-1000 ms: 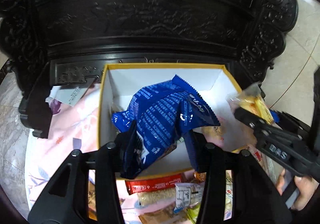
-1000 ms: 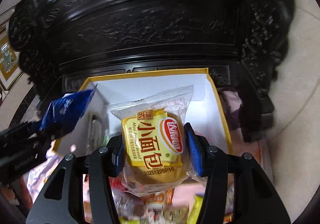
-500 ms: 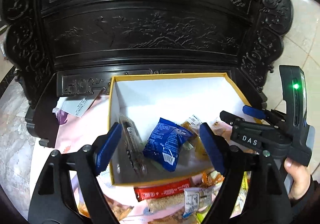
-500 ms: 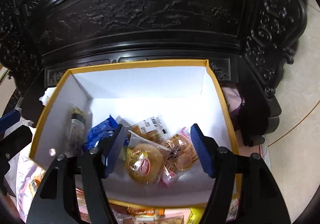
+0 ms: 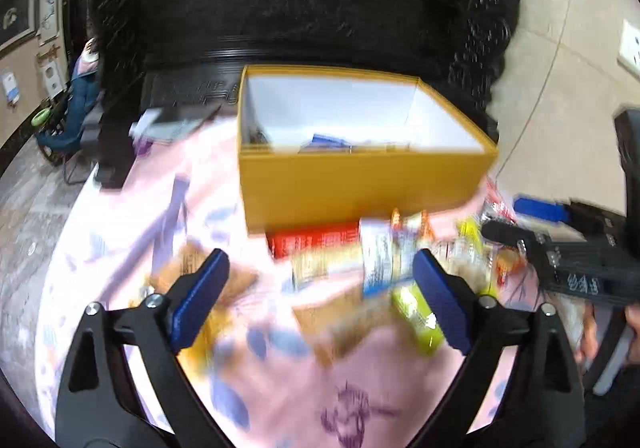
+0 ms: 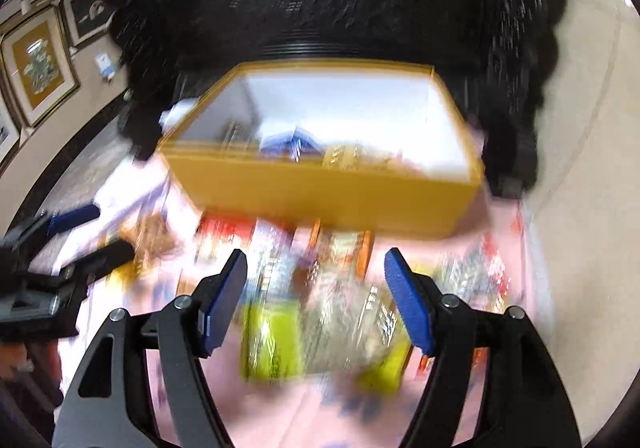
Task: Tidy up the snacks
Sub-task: 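Move both tools back over the remaining snacks, then grasp the green seed bag with the right tool while the left tool grasps the tan pastry bag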
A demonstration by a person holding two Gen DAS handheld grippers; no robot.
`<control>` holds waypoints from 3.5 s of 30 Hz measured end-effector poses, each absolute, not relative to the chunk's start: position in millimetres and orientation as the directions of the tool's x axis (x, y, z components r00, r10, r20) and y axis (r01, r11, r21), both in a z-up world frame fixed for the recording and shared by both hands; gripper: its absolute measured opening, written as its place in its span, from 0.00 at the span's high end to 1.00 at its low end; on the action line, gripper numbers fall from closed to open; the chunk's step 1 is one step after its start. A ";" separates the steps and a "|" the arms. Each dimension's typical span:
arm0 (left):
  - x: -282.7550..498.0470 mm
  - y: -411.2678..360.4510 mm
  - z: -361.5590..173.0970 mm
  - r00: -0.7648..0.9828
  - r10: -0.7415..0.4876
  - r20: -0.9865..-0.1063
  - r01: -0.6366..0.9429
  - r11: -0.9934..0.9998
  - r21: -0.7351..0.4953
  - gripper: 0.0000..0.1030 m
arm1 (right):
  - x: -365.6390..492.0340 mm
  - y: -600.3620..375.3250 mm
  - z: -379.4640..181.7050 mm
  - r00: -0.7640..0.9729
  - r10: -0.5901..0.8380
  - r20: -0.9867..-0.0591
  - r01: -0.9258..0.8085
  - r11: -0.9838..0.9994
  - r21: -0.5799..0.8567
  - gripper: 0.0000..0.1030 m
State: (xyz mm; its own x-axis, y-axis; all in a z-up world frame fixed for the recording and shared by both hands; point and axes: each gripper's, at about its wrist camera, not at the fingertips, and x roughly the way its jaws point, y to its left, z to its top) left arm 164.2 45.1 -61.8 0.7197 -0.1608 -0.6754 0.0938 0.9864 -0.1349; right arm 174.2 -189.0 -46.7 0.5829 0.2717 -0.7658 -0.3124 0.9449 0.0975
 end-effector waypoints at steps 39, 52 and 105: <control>155.1 27.3 -127.5 0.649 -0.126 -0.750 0.119 0.991 -0.064 0.03 | 167.8 -188.7 -148.8 0.521 0.123 -0.845 -0.168 0.985 0.041 0.78; 195.7 -17.6 -171.1 0.597 -0.098 -0.796 0.289 0.952 0.100 0.02 | 164.3 -222.6 -144.9 0.510 0.222 -0.831 -0.167 0.973 0.158 0.87; 160.2 10.9 -125.6 0.664 -0.227 -0.713 0.177 0.973 -0.145 0.70 | 124.9 -194.2 -86.6 0.624 0.298 -0.723 -0.267 0.950 0.160 0.83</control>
State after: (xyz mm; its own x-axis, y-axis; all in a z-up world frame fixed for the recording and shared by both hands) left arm 160.2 10.9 -125.6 0.6636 -0.2268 -0.7129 0.1767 0.9735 -0.1453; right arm 124.9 -194.2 -86.6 0.6240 0.2976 -0.7225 -0.2673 0.9502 0.1605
